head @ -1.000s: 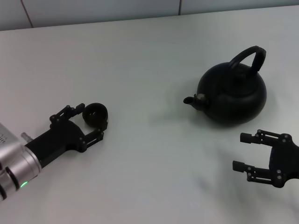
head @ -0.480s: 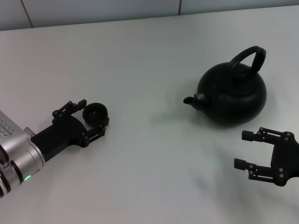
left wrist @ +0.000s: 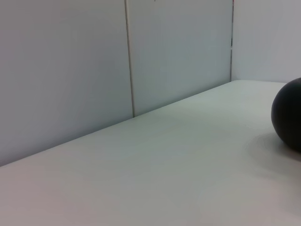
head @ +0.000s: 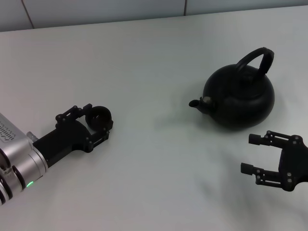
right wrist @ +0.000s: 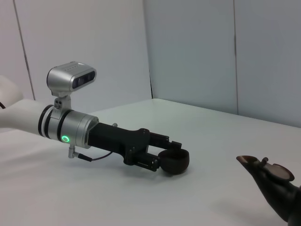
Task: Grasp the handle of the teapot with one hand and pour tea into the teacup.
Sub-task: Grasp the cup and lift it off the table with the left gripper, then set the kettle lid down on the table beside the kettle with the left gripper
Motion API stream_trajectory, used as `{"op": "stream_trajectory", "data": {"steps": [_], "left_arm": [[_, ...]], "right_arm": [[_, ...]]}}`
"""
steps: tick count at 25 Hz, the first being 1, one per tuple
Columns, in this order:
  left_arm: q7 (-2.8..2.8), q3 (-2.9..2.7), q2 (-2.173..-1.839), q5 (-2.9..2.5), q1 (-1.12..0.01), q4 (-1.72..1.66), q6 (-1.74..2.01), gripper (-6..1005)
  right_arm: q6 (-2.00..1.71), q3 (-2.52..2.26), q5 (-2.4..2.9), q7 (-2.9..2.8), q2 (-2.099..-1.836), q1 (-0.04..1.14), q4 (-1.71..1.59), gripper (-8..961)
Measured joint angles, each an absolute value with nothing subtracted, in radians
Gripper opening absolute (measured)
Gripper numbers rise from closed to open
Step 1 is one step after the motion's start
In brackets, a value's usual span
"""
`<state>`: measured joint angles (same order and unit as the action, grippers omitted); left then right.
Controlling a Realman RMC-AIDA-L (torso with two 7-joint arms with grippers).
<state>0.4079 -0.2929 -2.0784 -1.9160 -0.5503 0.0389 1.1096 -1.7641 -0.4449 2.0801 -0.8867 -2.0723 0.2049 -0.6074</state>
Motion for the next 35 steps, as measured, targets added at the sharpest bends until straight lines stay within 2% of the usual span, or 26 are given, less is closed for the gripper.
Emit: {"op": "stream_trajectory", "data": {"steps": [11, 18, 23, 35], "left_arm": [[0.404, -0.299, -2.078, -1.923, -0.558, 0.056, 1.161, 693], [0.337, -0.301, -2.079, -1.941, -0.662, 0.190, 1.108, 695], [0.321, -0.297, -2.080, -1.949, -0.696, 0.220, 1.071, 696], [0.314, -0.293, -2.080, -1.950, -0.701, 0.230, 1.056, 700]], "right_arm": [[-1.764, -0.445, 2.080, -0.887, -2.072, 0.202, -0.607, 731], [-1.774, -0.445, 2.080, -0.887, -2.073, 0.201, -0.607, 732], [-1.778, -0.445, 2.080, -0.887, -2.074, 0.203, -0.607, 732], [-1.778, -0.445, 2.080, -0.887, -2.074, 0.204, -0.607, 731]]}}
